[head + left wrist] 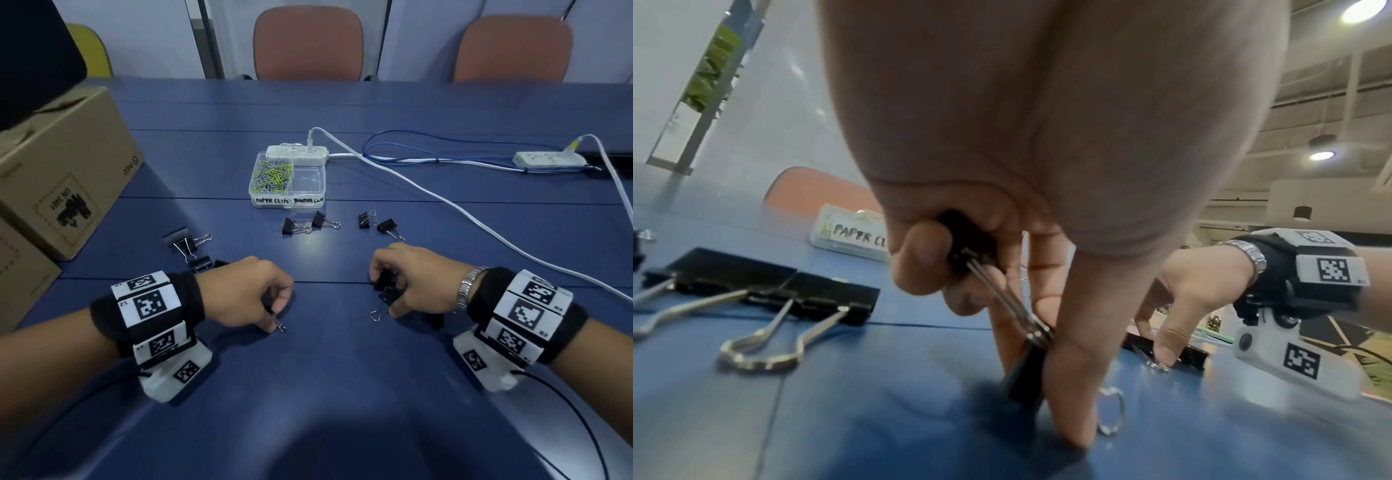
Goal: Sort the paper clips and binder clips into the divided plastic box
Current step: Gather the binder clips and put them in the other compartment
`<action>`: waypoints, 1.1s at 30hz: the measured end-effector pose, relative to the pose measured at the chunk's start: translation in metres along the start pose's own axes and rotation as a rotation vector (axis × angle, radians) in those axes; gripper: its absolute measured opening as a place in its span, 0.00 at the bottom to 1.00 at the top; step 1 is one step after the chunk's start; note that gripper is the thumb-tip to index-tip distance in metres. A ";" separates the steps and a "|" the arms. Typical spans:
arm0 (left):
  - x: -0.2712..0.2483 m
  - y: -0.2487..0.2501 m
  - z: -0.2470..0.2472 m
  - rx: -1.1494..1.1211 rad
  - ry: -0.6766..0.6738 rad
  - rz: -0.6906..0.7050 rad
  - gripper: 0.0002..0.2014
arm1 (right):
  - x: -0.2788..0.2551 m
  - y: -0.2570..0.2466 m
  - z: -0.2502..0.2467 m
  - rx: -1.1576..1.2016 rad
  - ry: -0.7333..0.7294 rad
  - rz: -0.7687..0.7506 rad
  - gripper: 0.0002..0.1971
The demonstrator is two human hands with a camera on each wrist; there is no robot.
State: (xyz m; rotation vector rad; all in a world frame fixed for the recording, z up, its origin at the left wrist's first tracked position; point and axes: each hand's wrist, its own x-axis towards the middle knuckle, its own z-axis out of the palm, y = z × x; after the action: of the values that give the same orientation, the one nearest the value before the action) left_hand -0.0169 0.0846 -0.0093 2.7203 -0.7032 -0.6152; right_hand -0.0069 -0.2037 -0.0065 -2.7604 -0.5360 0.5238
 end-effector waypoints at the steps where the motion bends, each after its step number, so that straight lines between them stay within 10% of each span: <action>1: 0.001 0.000 0.000 -0.026 -0.007 -0.001 0.14 | 0.001 -0.001 0.000 0.015 -0.016 -0.006 0.24; 12: 0.005 -0.003 0.003 -0.132 -0.017 0.010 0.12 | -0.004 -0.006 0.003 0.037 -0.031 -0.024 0.13; 23: 0.008 -0.007 0.006 -0.180 -0.013 0.016 0.09 | -0.008 0.032 -0.022 0.791 0.281 0.300 0.15; 33: 0.015 -0.007 0.008 -0.187 -0.033 0.015 0.08 | -0.038 0.018 0.005 -0.039 0.059 0.150 0.23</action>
State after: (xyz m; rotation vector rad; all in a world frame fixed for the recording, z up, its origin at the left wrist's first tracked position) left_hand -0.0060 0.0814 -0.0238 2.5364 -0.6387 -0.6874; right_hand -0.0359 -0.2344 -0.0057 -2.8587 -0.3305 0.4672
